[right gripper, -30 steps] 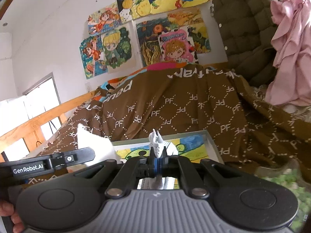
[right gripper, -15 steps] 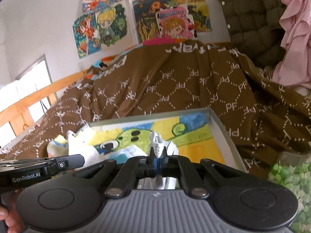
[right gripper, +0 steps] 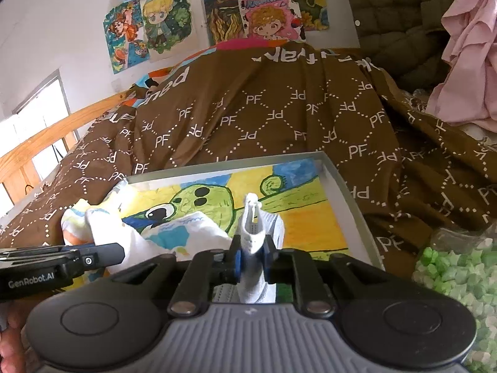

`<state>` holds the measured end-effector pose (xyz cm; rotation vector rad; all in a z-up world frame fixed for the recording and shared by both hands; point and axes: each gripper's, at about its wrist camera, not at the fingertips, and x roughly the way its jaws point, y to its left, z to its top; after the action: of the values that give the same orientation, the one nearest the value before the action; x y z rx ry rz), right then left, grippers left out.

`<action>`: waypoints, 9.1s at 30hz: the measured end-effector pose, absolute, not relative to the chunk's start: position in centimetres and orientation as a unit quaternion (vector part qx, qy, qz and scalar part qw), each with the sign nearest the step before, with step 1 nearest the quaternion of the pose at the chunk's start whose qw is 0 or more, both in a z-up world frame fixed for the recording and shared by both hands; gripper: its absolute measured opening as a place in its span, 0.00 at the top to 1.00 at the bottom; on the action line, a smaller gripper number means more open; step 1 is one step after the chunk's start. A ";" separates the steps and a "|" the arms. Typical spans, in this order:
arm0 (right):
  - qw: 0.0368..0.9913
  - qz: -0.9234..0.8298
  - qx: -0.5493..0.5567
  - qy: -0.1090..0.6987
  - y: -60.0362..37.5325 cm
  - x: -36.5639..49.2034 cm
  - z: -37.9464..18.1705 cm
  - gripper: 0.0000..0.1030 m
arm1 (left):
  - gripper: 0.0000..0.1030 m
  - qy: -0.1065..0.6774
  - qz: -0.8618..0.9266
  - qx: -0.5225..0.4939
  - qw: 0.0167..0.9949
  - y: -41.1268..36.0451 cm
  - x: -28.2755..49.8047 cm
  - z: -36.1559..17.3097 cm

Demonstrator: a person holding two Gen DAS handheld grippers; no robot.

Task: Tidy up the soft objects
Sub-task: 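Lower the white items into the tray and open both tools, then withdraw both open tools from the tray toward the pile, then grasp the black blue-tagged sock with the left tool while the right tool grasps white cloth, then lift both held items and carry them over the grey painting tray, then lower both items into the tray and open both tools, then withdraw both open tools from the tray back toward the pile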

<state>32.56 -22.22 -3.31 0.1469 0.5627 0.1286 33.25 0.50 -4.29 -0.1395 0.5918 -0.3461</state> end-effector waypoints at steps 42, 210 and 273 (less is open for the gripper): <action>0.994 0.054 0.050 0.078 -23.0 12.7 8.2 0.00 | 0.01 0.093 -0.111 -0.074 0.987 0.1 16.4 6.3; 0.964 0.098 -0.032 0.246 -18.4 30.9 -2.8 0.87 | 0.95 0.193 -0.195 -0.181 0.944 5.1 31.7 -1.2; 0.991 0.085 0.060 0.083 -21.9 18.4 8.3 0.00 | 0.01 0.113 -0.108 -0.119 0.980 3.3 20.6 5.7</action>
<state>18.37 -21.85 8.33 0.1196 0.1659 0.1701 20.63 3.30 5.69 -0.2400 0.2279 -0.2176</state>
